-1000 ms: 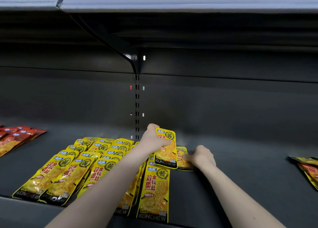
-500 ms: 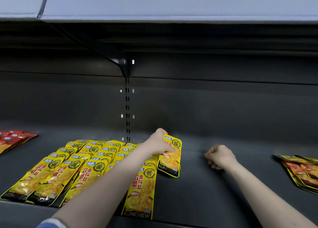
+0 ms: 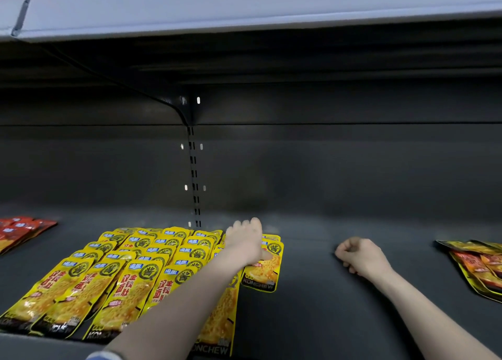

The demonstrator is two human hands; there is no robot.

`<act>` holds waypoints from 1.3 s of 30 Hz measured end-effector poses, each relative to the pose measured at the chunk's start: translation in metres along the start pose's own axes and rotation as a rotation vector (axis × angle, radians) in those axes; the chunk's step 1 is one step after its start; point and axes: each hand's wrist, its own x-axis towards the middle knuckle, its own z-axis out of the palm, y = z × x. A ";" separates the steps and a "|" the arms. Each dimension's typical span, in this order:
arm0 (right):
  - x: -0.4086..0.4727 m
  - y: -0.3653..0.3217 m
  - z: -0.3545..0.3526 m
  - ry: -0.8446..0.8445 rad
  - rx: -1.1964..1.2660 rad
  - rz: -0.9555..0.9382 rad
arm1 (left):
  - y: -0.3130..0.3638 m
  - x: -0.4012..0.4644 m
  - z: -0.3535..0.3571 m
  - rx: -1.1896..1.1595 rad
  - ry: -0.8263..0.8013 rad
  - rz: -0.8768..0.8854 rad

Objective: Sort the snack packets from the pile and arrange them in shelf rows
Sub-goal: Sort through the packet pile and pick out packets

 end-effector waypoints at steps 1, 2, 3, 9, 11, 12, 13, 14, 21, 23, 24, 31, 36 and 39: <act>0.000 0.001 0.000 0.005 -0.002 -0.007 | -0.001 0.001 0.002 0.048 0.008 0.010; 0.000 0.002 0.000 0.009 -0.004 -0.013 | -0.002 0.001 0.004 0.074 0.012 0.030; 0.000 0.002 0.000 0.011 -0.009 -0.021 | -0.003 0.002 0.005 0.091 0.015 0.061; 0.001 0.005 0.002 0.014 -0.049 -0.058 | -0.006 0.001 0.014 0.243 -0.004 0.256; 0.002 0.006 0.002 0.013 -0.060 -0.071 | -0.007 0.001 0.017 0.271 -0.010 0.267; 0.002 0.007 0.003 0.016 -0.069 -0.079 | -0.008 0.002 0.017 0.283 -0.016 0.275; 0.002 0.008 0.003 0.020 -0.082 -0.088 | -0.008 0.002 0.017 0.290 -0.025 0.287; 0.002 0.008 0.003 0.023 -0.096 -0.095 | -0.009 0.002 0.016 0.292 -0.039 0.301; 0.002 0.009 0.003 0.011 -0.137 -0.128 | -0.017 0.014 0.001 0.227 -0.250 0.376; 0.002 0.010 0.003 0.008 -0.140 -0.134 | -0.019 0.018 -0.006 0.231 -0.320 0.397; 0.002 0.010 0.003 0.006 -0.139 -0.135 | -0.020 0.020 -0.008 0.238 -0.348 0.411; 0.003 0.011 0.003 -0.001 -0.129 -0.144 | -0.016 0.023 -0.014 0.309 -0.383 0.452; 0.003 0.012 0.003 -0.001 -0.111 -0.142 | -0.018 0.019 -0.008 0.269 -0.344 0.430; 0.002 0.012 0.003 0.006 -0.112 -0.142 | -0.017 0.017 -0.007 0.238 -0.334 0.403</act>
